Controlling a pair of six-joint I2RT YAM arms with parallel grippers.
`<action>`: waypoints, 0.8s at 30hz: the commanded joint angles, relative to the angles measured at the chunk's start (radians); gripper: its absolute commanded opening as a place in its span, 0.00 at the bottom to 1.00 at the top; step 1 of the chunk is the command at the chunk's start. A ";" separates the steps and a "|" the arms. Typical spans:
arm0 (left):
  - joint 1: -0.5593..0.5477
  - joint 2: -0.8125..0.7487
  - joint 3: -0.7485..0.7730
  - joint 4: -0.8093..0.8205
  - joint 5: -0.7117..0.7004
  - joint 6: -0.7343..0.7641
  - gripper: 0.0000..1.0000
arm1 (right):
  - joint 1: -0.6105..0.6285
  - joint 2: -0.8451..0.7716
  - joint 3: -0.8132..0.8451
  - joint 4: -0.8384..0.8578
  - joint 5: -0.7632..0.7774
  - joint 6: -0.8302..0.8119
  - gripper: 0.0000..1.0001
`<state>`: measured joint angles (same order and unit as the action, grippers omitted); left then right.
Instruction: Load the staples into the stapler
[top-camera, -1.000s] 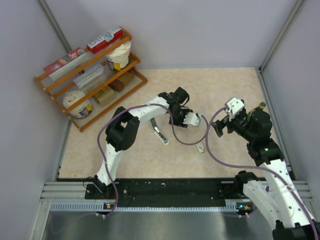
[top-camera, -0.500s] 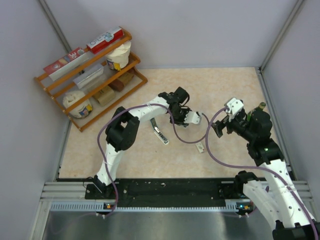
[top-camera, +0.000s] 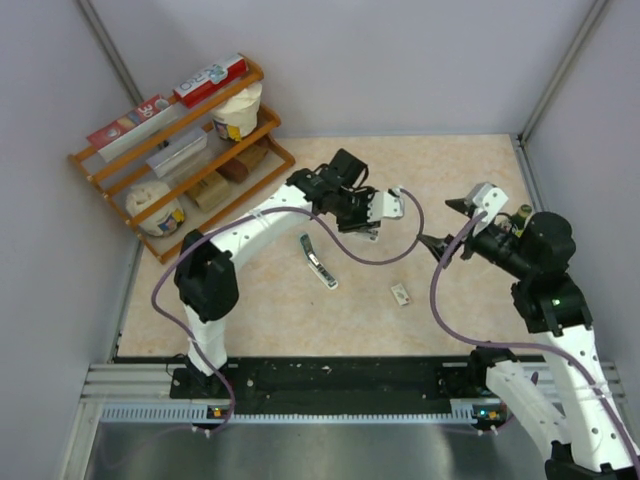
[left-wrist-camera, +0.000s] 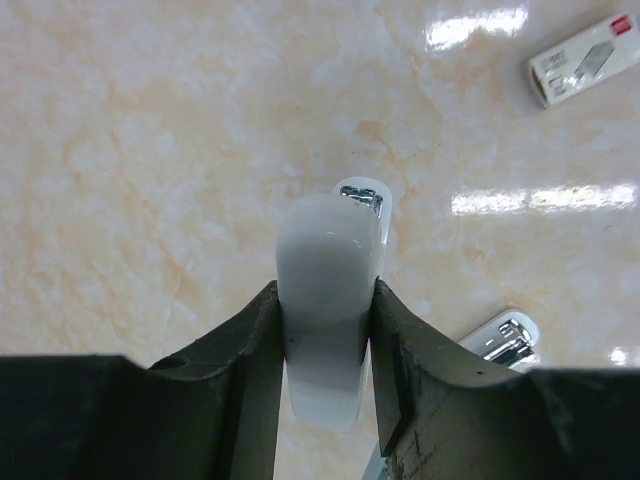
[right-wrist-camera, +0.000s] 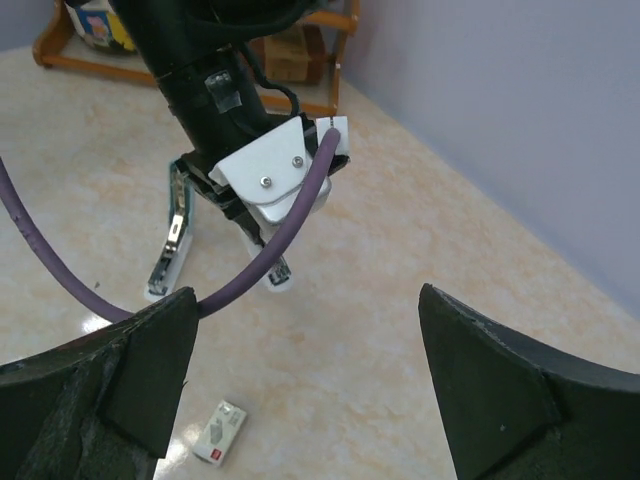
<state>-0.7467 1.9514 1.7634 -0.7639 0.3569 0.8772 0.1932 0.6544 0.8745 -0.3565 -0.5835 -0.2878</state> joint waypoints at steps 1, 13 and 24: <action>-0.003 -0.146 -0.004 0.005 0.066 -0.127 0.19 | -0.009 -0.002 0.162 -0.016 -0.096 0.030 0.90; 0.003 -0.348 -0.044 -0.052 0.076 -0.211 0.08 | -0.009 -0.009 0.313 -0.110 -0.289 0.064 0.89; 0.003 -0.473 -0.061 -0.032 0.240 -0.313 0.08 | -0.009 0.066 0.092 0.059 -0.501 0.022 0.90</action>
<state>-0.7460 1.5410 1.7214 -0.8406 0.4965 0.6224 0.1928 0.6777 1.0126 -0.4305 -0.9703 -0.2707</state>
